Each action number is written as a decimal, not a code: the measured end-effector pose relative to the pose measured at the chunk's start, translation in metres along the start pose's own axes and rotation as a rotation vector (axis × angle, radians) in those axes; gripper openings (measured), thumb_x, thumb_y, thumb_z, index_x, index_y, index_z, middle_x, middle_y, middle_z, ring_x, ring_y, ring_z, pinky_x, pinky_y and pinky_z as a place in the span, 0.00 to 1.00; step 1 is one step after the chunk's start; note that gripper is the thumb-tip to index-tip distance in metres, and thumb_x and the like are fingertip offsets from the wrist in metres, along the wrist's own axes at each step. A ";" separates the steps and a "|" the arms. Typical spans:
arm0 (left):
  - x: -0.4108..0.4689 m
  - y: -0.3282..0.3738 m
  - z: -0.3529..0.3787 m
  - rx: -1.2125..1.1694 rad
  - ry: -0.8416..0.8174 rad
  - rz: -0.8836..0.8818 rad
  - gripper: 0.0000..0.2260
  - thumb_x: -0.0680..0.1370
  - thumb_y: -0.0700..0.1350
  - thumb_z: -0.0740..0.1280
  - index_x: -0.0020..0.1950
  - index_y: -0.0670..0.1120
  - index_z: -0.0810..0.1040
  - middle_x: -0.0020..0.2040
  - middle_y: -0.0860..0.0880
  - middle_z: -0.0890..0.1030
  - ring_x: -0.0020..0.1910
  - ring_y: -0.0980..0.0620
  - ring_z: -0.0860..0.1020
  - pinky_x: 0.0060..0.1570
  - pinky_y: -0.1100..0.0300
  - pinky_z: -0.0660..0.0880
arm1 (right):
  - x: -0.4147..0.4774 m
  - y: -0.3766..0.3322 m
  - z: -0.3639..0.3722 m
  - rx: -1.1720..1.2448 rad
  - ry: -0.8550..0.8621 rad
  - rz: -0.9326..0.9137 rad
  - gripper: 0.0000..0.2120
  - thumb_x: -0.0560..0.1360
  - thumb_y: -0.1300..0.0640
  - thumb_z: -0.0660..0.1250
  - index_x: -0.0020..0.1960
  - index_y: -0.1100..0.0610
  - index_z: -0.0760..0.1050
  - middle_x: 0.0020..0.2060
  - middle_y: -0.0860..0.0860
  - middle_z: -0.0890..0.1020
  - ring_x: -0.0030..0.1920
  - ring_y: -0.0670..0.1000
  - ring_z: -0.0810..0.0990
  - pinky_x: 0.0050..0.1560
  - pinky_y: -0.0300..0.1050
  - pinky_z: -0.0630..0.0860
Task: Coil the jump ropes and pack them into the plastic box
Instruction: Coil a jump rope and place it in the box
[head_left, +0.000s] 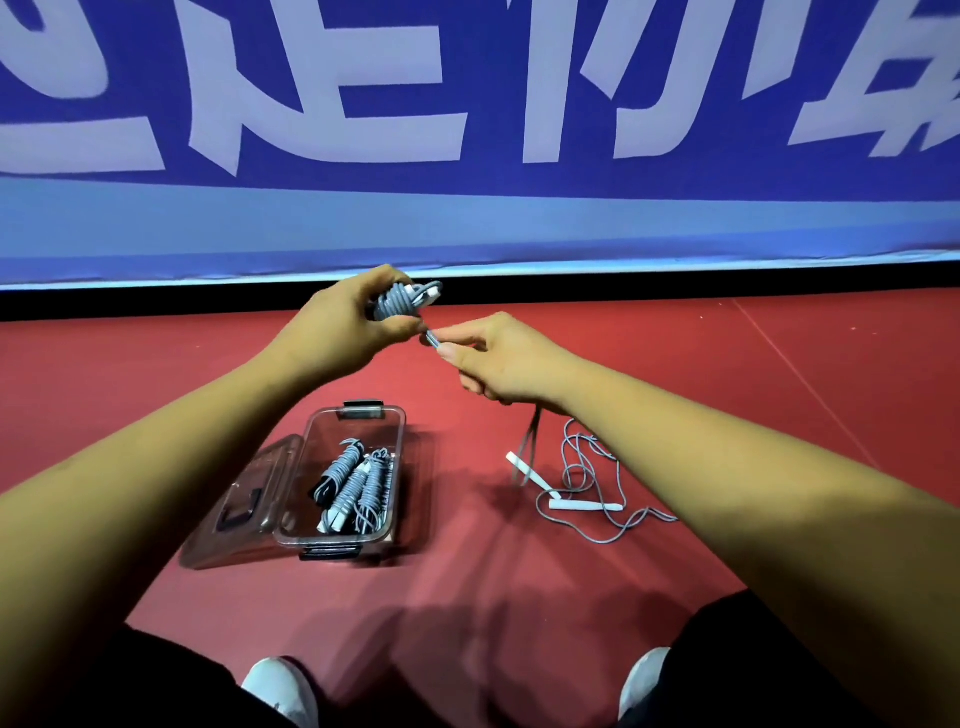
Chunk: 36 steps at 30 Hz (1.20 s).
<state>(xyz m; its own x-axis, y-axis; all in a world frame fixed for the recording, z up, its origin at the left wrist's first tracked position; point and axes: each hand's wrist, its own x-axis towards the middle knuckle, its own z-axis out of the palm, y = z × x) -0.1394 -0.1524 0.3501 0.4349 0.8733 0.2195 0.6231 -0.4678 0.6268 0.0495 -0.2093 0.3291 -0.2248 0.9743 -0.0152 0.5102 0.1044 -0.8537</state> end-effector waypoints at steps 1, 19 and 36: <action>0.001 -0.004 0.001 0.111 0.011 -0.006 0.10 0.74 0.49 0.74 0.53 0.54 0.77 0.40 0.51 0.80 0.35 0.50 0.76 0.40 0.54 0.74 | 0.000 -0.003 0.001 -0.117 0.018 -0.063 0.09 0.81 0.58 0.62 0.53 0.57 0.80 0.27 0.51 0.70 0.27 0.49 0.64 0.29 0.41 0.63; -0.023 0.029 0.024 0.421 -0.391 0.023 0.25 0.62 0.75 0.67 0.37 0.54 0.77 0.25 0.55 0.72 0.29 0.55 0.70 0.33 0.57 0.66 | 0.004 -0.013 -0.023 -0.158 0.199 -0.116 0.11 0.64 0.54 0.80 0.36 0.57 0.79 0.26 0.46 0.79 0.27 0.44 0.73 0.31 0.38 0.69; -0.012 0.036 0.011 -0.681 -0.093 -0.274 0.12 0.72 0.38 0.73 0.44 0.51 0.72 0.35 0.41 0.75 0.27 0.47 0.71 0.25 0.60 0.64 | -0.002 -0.008 -0.017 -0.018 0.034 -0.019 0.11 0.81 0.54 0.62 0.50 0.59 0.81 0.27 0.52 0.71 0.24 0.47 0.65 0.27 0.39 0.63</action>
<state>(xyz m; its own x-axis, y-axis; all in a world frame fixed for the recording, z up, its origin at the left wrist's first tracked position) -0.1149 -0.1814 0.3616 0.3937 0.9175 -0.0564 0.1888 -0.0206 0.9818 0.0596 -0.2086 0.3448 -0.2069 0.9782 0.0189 0.5214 0.1265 -0.8439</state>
